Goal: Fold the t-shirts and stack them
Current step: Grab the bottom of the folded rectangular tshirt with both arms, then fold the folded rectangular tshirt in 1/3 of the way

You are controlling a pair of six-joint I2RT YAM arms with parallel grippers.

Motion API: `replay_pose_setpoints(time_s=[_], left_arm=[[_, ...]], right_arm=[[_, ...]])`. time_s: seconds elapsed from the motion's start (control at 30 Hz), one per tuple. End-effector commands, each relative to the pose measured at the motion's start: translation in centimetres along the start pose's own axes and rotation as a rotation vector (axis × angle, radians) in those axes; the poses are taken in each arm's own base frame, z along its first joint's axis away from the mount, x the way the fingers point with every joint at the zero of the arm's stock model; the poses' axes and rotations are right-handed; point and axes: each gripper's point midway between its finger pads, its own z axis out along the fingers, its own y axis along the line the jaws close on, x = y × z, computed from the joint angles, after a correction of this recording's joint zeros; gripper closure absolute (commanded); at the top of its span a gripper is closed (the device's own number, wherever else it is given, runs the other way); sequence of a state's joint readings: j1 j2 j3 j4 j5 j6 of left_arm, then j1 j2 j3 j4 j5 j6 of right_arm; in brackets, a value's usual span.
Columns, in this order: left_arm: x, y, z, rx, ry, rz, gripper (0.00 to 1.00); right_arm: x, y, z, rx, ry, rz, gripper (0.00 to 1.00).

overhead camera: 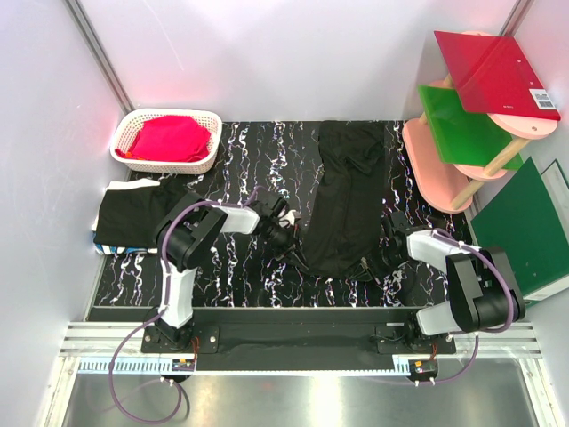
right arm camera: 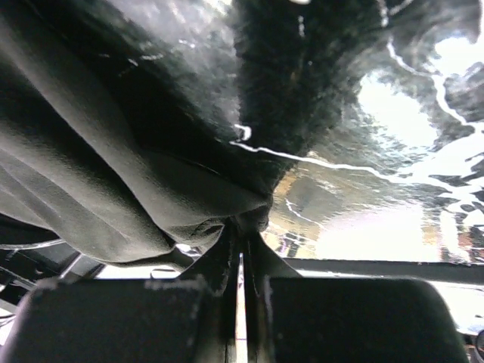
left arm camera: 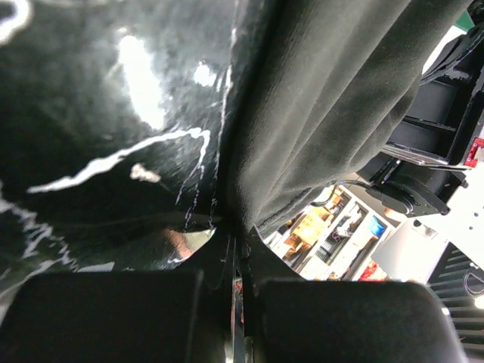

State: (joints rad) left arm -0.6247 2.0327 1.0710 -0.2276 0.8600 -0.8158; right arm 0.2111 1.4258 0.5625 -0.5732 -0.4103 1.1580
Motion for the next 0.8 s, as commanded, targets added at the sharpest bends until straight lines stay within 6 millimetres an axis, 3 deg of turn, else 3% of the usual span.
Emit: replay_pose_setpoints(time_s=[0.0,0.17,0.27,0.3,0.6,0.77], left_arm=[[0.4,1.8,-0.6,-0.083,-0.040,-0.014,1.00],[2.5,3.1,-1.2,-0.096,-0.026,-0.046,1.00],[3.3,2.2,-2.0,-0.074,-0.033,-0.024,1.00],[3.0,1.1,-2.6,-0.059,-0.052,0.009,1.00],[0.9,-6.3,-6.5,-0.050,-0.120,0.177,1.00],[-1.0,-10.0,-7.7,-0.005,-0.167,0.218,1.00]], right_arm=[[-0.1,-3.8,0.3,0.131,-0.023,-0.008,1.00],[0.8,-4.9,-0.3,0.117,-0.024,0.011,1.00],[1.0,-4.8,-1.4,0.102,-0.042,0.005,1.00],[1.2,-4.9,-1.8,0.109,-0.044,0.004,1.00],[-0.2,3.0,-10.4,-0.080,-0.254,-0.216,1.00],[-1.9,6.1,-12.9,-0.090,-0.358,-0.314,1.00]])
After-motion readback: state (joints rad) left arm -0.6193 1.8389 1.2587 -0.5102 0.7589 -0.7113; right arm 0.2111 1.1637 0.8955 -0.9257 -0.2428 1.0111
